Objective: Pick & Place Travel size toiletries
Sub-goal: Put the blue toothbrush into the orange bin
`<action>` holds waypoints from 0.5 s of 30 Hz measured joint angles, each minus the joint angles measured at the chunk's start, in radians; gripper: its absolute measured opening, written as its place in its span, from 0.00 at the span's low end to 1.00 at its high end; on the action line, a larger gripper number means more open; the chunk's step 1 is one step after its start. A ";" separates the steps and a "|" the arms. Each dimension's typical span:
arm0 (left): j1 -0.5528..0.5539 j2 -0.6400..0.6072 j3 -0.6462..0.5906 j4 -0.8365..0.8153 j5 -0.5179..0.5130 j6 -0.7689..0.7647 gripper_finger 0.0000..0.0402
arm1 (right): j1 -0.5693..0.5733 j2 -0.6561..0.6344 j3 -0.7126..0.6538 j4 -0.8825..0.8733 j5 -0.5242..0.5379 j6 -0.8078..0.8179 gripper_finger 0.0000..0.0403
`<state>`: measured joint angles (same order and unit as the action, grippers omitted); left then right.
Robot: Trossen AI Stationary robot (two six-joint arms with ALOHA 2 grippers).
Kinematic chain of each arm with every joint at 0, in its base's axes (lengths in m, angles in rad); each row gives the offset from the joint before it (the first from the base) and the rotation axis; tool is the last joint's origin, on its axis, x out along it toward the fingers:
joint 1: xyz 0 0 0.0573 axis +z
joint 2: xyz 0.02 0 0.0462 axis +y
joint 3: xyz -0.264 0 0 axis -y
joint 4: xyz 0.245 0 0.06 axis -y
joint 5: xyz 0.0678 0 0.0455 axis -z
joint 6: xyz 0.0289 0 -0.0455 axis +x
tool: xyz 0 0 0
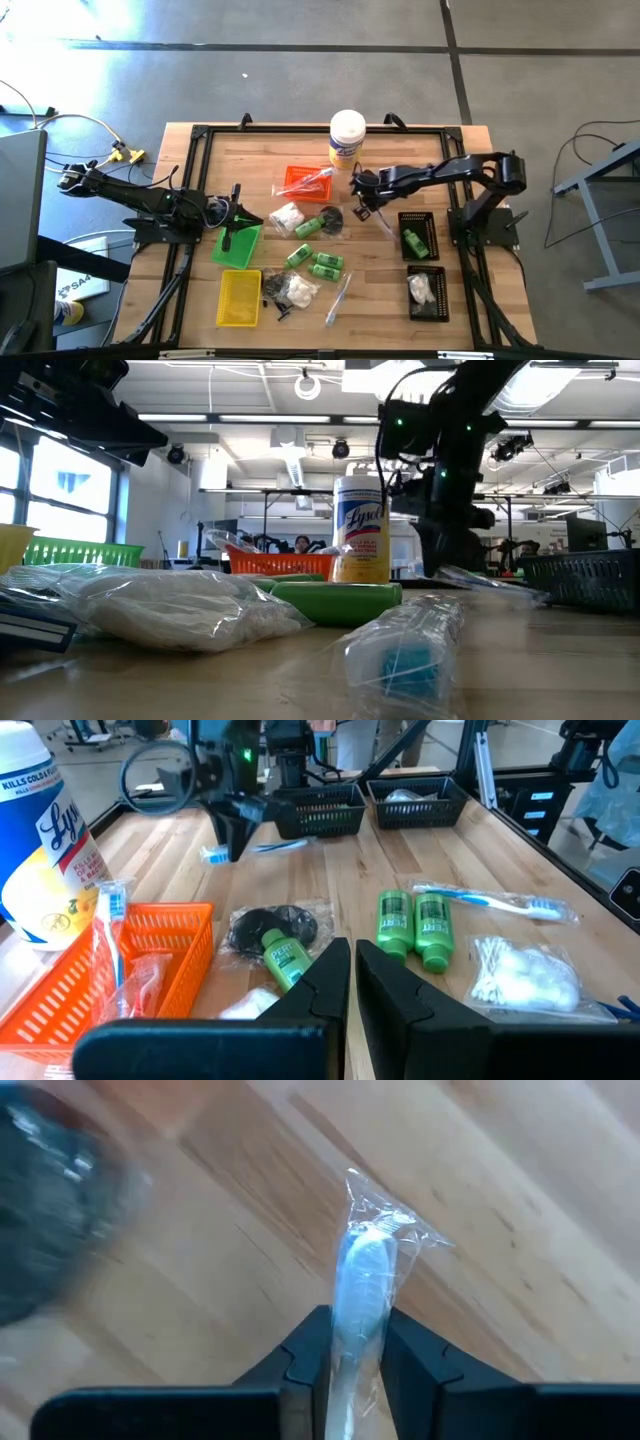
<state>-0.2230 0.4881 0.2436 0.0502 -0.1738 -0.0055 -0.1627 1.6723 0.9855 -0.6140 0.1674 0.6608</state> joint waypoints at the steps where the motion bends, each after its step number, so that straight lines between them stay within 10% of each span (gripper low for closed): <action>1: 0.000 0.000 0.000 0.000 0.000 0.000 0.05 | 0.000 -0.010 0.000 0.012 0.000 -0.007 0.16; 15: 0.000 0.000 0.000 0.000 0.000 0.000 0.05 | 0.008 -0.033 0.004 0.148 -0.081 -0.108 0.16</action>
<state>-0.2230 0.4881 0.2436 0.0498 -0.1737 -0.0055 -0.1543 1.6394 0.9894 -0.4663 0.0865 0.5533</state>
